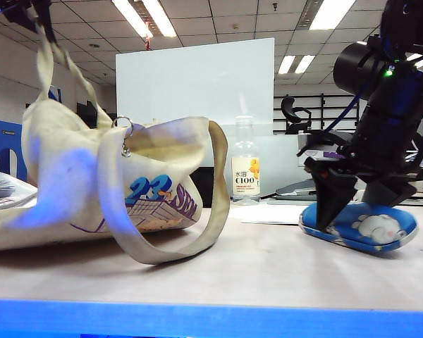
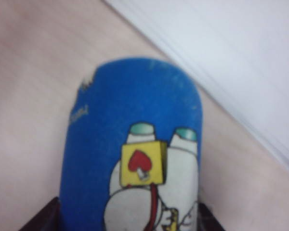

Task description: Take the glasses case out of the canvas bag and put it on the table.

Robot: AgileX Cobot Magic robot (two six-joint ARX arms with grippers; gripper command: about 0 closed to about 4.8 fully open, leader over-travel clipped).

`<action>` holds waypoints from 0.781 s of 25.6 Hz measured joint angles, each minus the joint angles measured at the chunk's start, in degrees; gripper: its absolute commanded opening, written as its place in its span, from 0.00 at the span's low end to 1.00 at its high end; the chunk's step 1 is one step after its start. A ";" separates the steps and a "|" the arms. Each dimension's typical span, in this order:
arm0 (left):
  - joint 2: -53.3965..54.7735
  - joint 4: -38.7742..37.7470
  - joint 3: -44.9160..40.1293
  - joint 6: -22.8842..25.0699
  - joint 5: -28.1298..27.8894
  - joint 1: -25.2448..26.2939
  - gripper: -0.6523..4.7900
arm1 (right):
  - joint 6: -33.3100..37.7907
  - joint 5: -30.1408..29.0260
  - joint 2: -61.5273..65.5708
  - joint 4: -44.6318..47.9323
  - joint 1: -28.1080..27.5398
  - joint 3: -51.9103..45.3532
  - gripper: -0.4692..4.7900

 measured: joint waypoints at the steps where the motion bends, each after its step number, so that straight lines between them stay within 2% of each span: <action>1: 0.02 0.70 0.00 -0.09 1.49 -0.13 0.11 | 0.04 -0.09 0.72 1.01 0.04 0.09 0.63; 2: 0.00 1.57 0.00 -0.15 3.50 -0.57 0.11 | 0.09 -0.70 1.14 1.27 -0.04 0.48 0.64; 4: 0.02 3.63 0.00 -0.44 7.67 -1.66 0.16 | 0.15 -1.68 1.46 1.77 -0.02 0.50 0.78; 5: 0.02 4.72 -0.02 -1.20 9.49 -2.16 0.28 | 0.39 -2.14 1.55 1.92 -0.02 0.46 0.91; 6: 0.00 6.71 -0.02 -3.06 11.52 -2.84 0.43 | 0.96 -2.58 1.53 1.88 -0.04 0.44 0.99; 8: 0.07 12.37 -0.07 -7.56 15.56 -3.54 0.76 | 1.88 -3.21 1.27 1.14 0.13 -0.02 1.00; 10: 0.07 19.37 -0.07 -12.04 18.51 -4.20 0.93 | 2.54 -3.52 -1.03 -0.33 0.35 0.17 1.00; 11: 0.07 23.52 -0.07 -14.38 19.10 -4.68 0.94 | 2.49 -3.52 -2.36 -0.90 0.33 0.61 1.00; 14: 0.07 36.11 0.02 -17.77 18.84 -6.69 0.94 | 2.69 -3.15 -9.03 0.31 0.24 3.50 0.98; 15: 0.02 40.00 0.02 -19.04 18.95 -7.32 0.90 | 2.71 -1.97 -12.33 0.72 0.24 4.79 0.84; 16: 0.02 43.32 0.04 -19.43 18.99 -7.63 0.70 | 2.82 -0.55 -15.47 0.74 0.26 6.16 0.56; 17: -0.09 46.05 0.02 -19.41 19.06 -7.78 0.44 | 3.17 1.01 -18.73 0.79 0.26 7.26 0.33; 18: -0.39 46.86 0.00 -19.45 19.06 -7.76 0.20 | 3.17 1.79 -20.76 0.77 0.24 7.65 0.19; 19: -0.79 46.95 0.00 -19.41 19.02 -7.76 0.13 | 3.19 2.32 -23.15 0.79 0.17 7.67 0.06; 20: -1.36 46.93 0.00 -19.10 19.04 -7.76 0.13 | 3.19 2.62 -26.58 0.48 0.07 7.58 0.08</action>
